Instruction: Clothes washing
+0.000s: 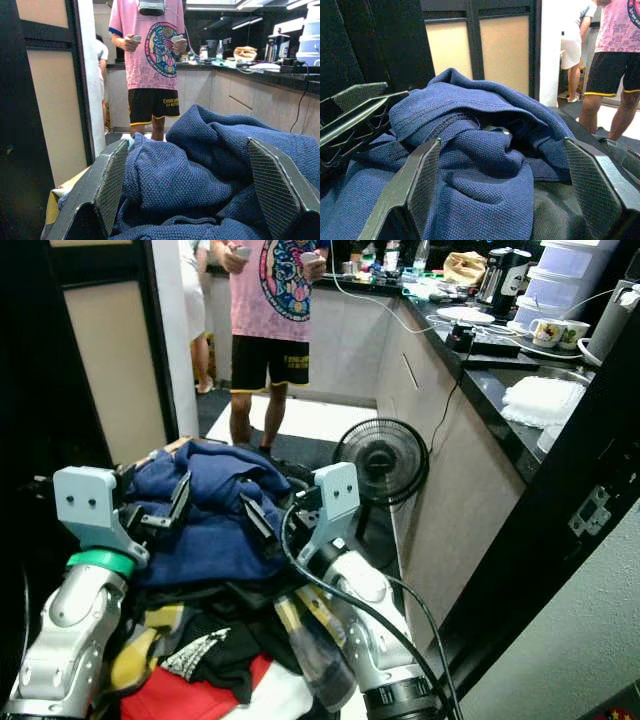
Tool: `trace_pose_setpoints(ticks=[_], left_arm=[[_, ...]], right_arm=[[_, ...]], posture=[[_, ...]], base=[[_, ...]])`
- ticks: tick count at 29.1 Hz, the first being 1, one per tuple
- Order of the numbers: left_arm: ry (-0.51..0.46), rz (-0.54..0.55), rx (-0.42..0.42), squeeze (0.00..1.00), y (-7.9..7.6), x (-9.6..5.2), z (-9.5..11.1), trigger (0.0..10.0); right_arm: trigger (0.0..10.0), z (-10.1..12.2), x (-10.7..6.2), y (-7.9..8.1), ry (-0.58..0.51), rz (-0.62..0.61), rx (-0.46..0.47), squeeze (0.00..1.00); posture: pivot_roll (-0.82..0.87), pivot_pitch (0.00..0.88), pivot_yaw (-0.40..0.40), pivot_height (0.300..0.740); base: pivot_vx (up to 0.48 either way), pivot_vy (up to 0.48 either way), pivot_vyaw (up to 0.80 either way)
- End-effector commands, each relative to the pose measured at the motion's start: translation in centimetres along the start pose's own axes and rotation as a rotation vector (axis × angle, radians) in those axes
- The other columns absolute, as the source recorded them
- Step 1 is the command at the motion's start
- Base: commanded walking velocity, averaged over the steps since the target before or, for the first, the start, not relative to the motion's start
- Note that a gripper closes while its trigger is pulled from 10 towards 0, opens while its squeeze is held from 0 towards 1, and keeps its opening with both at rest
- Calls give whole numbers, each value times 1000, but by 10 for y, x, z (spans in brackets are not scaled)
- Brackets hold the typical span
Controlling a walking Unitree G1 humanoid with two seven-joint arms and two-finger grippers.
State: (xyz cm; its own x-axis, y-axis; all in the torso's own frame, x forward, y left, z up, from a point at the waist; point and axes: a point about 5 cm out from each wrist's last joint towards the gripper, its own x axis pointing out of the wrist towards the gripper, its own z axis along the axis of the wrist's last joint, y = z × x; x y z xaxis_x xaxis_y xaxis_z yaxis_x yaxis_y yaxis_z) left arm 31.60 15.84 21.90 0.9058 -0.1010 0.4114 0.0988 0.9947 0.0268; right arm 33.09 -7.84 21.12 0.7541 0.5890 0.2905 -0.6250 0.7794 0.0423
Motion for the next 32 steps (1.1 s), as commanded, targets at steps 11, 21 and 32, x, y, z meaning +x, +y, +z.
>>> trace_pose_setpoints(ticks=[11, 21, 32], left_arm=[[52, -32, 39, 0, -1, 0, -9, 10000], [71, -52, 86, 0, 4, -1, -13, 10000], [91, -29, 76, 0, 10, -2, -16, 10000]], right_arm=[[10000, -5, -5, 3, 56, 135, 40, 0], [10000, -26, -12, 3, 135, 77, 82, 0], [10000, -35, -15, 2, 158, 60, 165, 0]], posture=[[-56, 0, 2, 740], [-52, 0, 4, 740], [-50, 13, 7, 740]], base=[[0, 0, 0], [0, 0, 0], [0, 0, 0]])
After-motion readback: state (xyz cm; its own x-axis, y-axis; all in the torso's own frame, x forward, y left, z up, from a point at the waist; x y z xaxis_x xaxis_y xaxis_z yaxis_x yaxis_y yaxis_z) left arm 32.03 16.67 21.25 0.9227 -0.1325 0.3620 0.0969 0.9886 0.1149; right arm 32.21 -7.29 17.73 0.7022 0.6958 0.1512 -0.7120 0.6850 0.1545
